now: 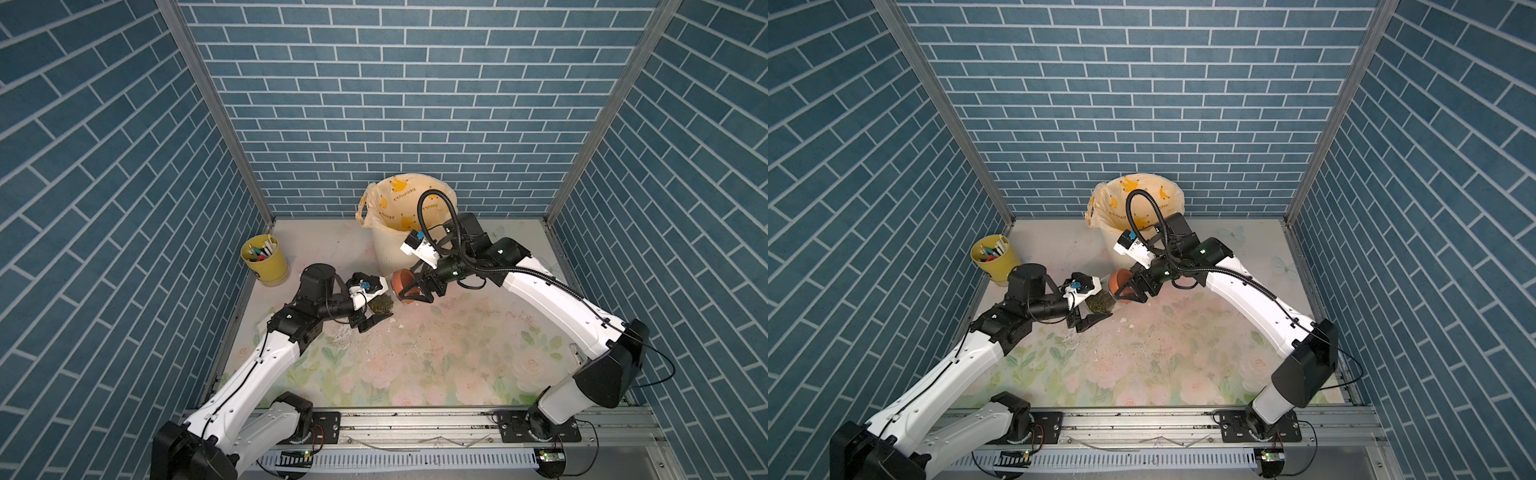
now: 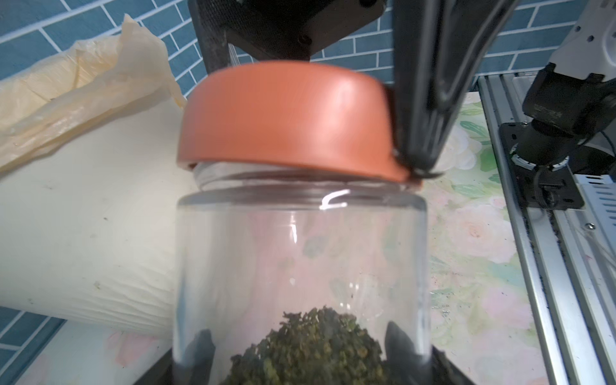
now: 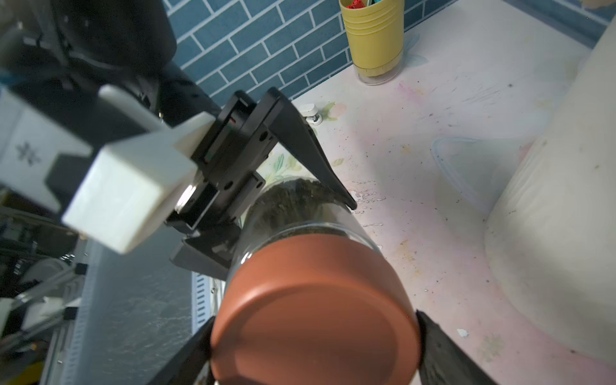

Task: Empty moldy tea leaves from jars
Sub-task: Unscrew the lid from the jar.

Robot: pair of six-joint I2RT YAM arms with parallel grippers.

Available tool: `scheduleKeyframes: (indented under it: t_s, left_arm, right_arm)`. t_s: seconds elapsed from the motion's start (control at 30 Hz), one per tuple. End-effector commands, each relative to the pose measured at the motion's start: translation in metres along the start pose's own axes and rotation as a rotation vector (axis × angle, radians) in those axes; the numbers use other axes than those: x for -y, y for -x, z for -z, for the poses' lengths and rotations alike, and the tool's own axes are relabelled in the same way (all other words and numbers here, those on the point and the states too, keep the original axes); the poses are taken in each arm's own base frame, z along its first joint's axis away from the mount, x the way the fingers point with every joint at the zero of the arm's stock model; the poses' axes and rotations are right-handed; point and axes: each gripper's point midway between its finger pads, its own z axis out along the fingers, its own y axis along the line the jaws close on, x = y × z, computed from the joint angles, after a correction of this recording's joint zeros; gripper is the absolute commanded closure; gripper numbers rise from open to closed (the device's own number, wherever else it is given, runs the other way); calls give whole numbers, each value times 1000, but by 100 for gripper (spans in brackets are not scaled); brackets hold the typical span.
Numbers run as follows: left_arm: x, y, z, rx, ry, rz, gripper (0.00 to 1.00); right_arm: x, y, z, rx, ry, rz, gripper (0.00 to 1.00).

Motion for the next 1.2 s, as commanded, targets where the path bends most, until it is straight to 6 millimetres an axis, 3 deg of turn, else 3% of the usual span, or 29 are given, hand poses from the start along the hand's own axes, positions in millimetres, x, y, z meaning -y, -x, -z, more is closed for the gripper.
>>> scheduleKeyframes:
  t_s: [0.0, 0.47, 0.63, 0.9, 1.03, 1.17]
  left_arm:
    - [14, 53, 13, 159, -113, -71, 100]
    - [17, 52, 14, 162, -140, -66, 100]
    - [15, 51, 13, 164, -123, -76, 100]
    - [13, 48, 10, 156, -118, -72, 100]
    - [8, 50, 12, 160, -75, -86, 100]
    - [1, 53, 16, 166, -22, -103, 100]
  right_arm:
    - [4, -13, 3, 29, -56, 410, 48]
    - [-5, 9, 35, 83, -46, 586, 45]
    - [-1, 7, 42, 83, -86, 598, 43]
    - [-4, 31, 86, 228, -133, 548, 45]
    - [5, 24, 92, 183, -186, 412, 50]
    - [13, -9, 82, 98, -199, 194, 59]
